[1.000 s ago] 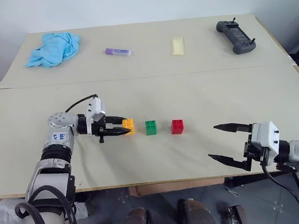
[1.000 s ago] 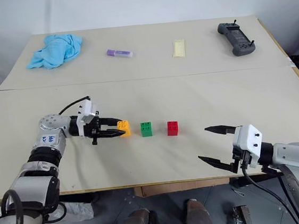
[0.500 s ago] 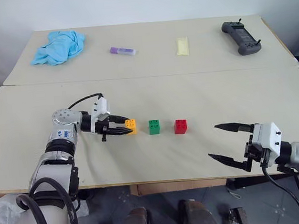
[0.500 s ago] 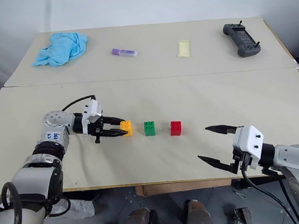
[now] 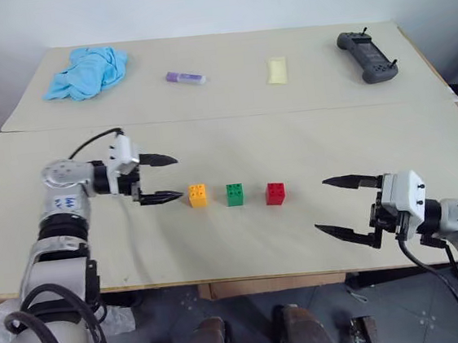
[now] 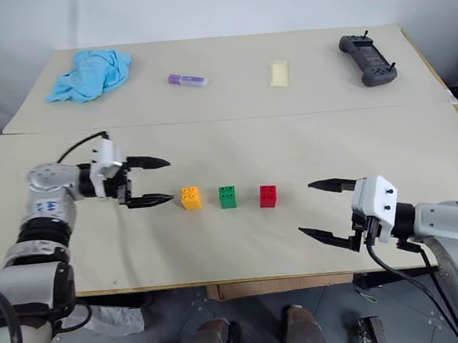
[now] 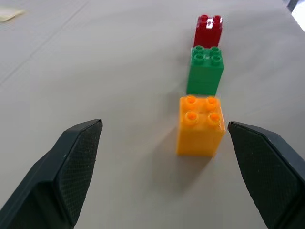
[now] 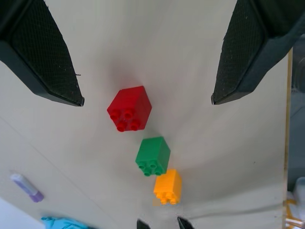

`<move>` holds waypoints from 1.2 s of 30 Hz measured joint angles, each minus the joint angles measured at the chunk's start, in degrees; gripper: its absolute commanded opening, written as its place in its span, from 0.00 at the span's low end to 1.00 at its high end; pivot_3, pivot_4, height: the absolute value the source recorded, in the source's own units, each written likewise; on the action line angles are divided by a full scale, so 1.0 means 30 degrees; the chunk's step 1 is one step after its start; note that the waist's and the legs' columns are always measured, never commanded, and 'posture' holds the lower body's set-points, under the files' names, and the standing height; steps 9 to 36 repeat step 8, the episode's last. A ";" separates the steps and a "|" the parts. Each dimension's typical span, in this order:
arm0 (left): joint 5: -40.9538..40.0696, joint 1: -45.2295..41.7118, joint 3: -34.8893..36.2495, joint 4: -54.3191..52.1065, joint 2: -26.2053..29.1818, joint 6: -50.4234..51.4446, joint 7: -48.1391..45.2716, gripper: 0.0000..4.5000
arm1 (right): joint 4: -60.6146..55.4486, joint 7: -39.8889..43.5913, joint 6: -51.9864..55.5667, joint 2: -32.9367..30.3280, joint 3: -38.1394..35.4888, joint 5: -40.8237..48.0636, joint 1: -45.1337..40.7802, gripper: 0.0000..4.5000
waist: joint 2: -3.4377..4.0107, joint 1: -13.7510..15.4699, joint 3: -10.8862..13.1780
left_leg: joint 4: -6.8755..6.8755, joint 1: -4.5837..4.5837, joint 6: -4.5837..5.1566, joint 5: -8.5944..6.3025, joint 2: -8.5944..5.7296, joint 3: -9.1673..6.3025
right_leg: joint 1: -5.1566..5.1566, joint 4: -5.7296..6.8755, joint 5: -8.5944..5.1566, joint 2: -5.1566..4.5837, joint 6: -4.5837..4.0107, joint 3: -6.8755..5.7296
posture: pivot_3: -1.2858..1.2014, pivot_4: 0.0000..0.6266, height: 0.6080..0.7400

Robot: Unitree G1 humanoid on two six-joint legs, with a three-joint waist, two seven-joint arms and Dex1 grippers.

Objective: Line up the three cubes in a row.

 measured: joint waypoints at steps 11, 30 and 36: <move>-0.0772 0.2064 0.0706 -0.4226 0.1437 0.1543 0.0912 1.00 | 0.2433 0.2138 -0.0217 -0.0371 0.1115 0.0043 -0.3517 1.00 | 0.0002 0.0136 0.0005 | -0.0003 -0.0011 -0.0030 0.0013 0.0018 -0.0070 | 0.0007 -0.0015 -0.0006 -0.0028 -0.0012 -0.0008 | 0.52 0.24 1.00; -0.0772 0.2064 0.0706 -0.4226 0.1437 0.1543 0.0912 1.00 | 0.2433 0.2138 -0.0217 -0.0371 0.1115 0.0043 -0.3517 1.00 | 0.0002 0.0136 0.0005 | -0.0003 -0.0011 -0.0030 0.0013 0.0018 -0.0070 | 0.0007 -0.0015 -0.0006 -0.0028 -0.0012 -0.0008 | 0.52 0.24 1.00; -0.0772 0.2064 0.0706 -0.4226 0.1437 0.1543 0.0912 1.00 | 0.2433 0.2138 -0.0217 -0.0371 0.1115 0.0043 -0.3517 1.00 | 0.0002 0.0136 0.0005 | -0.0003 -0.0011 -0.0030 0.0013 0.0018 -0.0070 | 0.0007 -0.0015 -0.0006 -0.0028 -0.0012 -0.0008 | 0.52 0.24 1.00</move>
